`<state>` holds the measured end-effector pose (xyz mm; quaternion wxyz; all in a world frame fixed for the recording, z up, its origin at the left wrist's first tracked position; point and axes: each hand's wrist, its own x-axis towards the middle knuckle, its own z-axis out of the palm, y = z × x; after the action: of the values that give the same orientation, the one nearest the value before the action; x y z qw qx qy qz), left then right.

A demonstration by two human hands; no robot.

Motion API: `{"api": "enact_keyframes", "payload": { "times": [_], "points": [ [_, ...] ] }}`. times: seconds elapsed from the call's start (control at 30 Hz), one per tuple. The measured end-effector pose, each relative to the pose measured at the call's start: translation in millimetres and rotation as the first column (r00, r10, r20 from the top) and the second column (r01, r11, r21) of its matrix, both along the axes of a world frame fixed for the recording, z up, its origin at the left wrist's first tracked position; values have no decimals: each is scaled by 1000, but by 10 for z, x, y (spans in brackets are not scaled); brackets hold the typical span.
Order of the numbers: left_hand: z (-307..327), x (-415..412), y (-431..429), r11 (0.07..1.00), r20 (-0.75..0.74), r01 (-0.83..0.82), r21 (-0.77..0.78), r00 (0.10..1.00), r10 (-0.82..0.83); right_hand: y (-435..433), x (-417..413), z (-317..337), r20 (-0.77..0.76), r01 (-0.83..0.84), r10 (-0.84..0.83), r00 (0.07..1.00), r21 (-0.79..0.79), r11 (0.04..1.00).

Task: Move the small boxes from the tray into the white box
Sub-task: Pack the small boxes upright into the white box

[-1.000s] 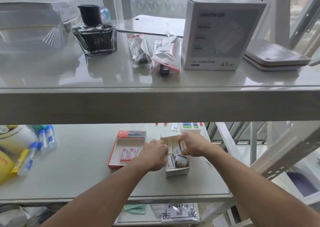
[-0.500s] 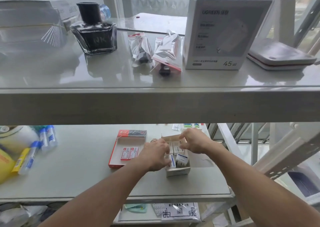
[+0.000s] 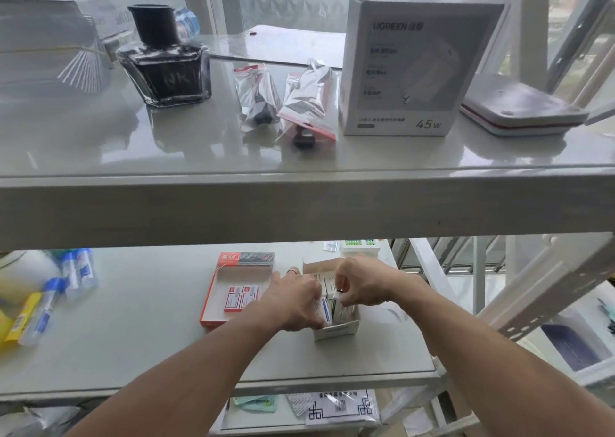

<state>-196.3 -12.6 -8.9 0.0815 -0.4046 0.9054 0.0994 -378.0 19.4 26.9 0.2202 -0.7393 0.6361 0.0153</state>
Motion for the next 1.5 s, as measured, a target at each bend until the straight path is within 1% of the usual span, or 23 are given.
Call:
{"api": "enact_keyframes", "payload": {
  "times": [0.1, 0.27, 0.3, 0.37, 0.4, 0.47, 0.53, 0.6, 0.63, 0.73, 0.77, 0.83, 0.93, 1.07, 1.23, 1.5],
  "points": [
    [6, 10, 12, 1000, 5, 19, -21, 1000, -18, -58, 5, 6, -7, -3, 3, 1000, 6, 1000],
    [17, 28, 34, 1000, -18, 0, 15, 1000, 0, -65, 35, -30, -37, -28, 29, 999, 20, 999],
    [23, 25, 38, 1000, -17, 0, 20, 1000, 0, -63, 38, -18, -10, -22, 22, 1000, 0, 1000],
    [35, 13, 42, 1000, -9, -4, 30, 1000, 4, -82, 34, 23, 93, 34, -30, 995, -46, 998],
    [41, 10, 43, 999, -4, -8, 32, 1000, 8, -99, 29, 49, 140, 66, -59, 988, -43, 997],
    [41, 9, 40, 999, 8, -13, 30, 1000, 13, -127, 20, 84, 163, 75, -79, 983, 34, 997],
    [22, 2, 36, 1000, 20, -13, 19, 1000, 13, -126, 19, 69, 110, 30, -45, 993, 130, 991],
    [-1, -15, 38, 1000, 23, -16, 5, 1000, 16, -95, 30, 17, 43, -8, 0, 999, 168, 986],
    [-11, -20, 38, 1000, 17, -19, -1, 1000, 19, -82, 35, -12, 24, -16, 13, 1000, 147, 989],
    [-55, -13, 42, 999, -25, -32, -24, 999, 31, 3, 28, -82, -3, 13, -13, 1000, -60, 998],
    [-73, -3, 39, 999, -46, -34, -42, 998, 32, 33, 15, -106, -2, 19, -19, 1000, -103, 995],
    [-93, 13, 30, 996, -67, -36, -83, 997, 30, 76, -10, -151, -31, 10, -13, 999, -107, 994],
    [-110, 3, -3, 993, -47, -20, -119, 999, 14, 73, -37, -177, -104, -20, 11, 994, -88, 996],
    [-95, -19, -68, 998, 7, -21, -61, 1000, 21, 1, -20, -188, -193, -107, 100, 976, -24, 994],
    [-96, -11, -90, 999, -33, -42, 35, 999, 43, -56, -10, -208, -211, -132, 128, 969, -5, 991],
    [-86, 8, -75, 998, -80, -50, 48, 995, 54, -54, -32, -217, -175, -136, 132, 976, -11, 991]
  ]
}}
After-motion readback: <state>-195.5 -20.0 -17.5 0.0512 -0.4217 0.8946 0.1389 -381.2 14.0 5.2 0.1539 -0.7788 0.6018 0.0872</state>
